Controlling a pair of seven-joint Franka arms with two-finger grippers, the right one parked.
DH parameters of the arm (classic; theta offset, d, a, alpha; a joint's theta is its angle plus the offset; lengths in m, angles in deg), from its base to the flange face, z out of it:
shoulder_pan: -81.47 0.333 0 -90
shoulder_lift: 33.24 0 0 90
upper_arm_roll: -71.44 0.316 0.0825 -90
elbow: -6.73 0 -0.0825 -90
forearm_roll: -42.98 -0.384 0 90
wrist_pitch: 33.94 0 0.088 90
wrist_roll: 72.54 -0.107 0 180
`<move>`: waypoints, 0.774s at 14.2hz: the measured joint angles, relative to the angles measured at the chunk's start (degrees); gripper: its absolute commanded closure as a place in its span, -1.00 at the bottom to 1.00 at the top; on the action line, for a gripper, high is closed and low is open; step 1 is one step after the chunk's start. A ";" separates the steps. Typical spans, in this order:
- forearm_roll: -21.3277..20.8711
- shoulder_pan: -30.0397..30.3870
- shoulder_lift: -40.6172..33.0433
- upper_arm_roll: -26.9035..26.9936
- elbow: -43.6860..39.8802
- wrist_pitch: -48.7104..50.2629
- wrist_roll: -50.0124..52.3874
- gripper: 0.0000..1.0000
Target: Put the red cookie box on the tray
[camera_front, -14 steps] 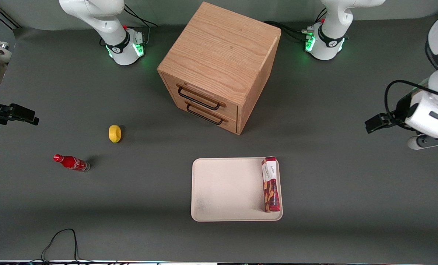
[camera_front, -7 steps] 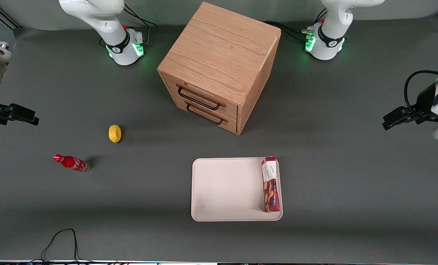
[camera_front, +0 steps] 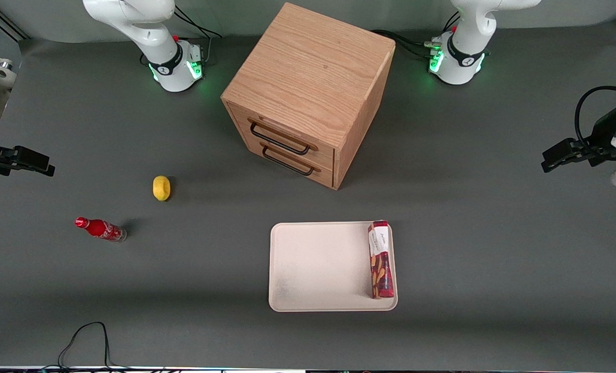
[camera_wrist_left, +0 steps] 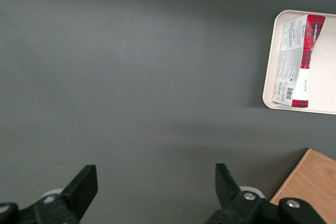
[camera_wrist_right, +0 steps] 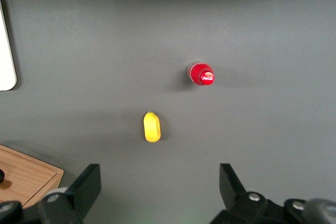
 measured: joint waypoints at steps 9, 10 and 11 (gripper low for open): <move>0.00 0.07 0.00 -0.04 -0.12 1.36 -1.18 -1.00; -0.01 0.10 0.00 -0.04 -0.12 1.39 -1.98 -1.00; -0.01 0.18 0.01 -0.04 -0.12 1.43 -2.67 -1.00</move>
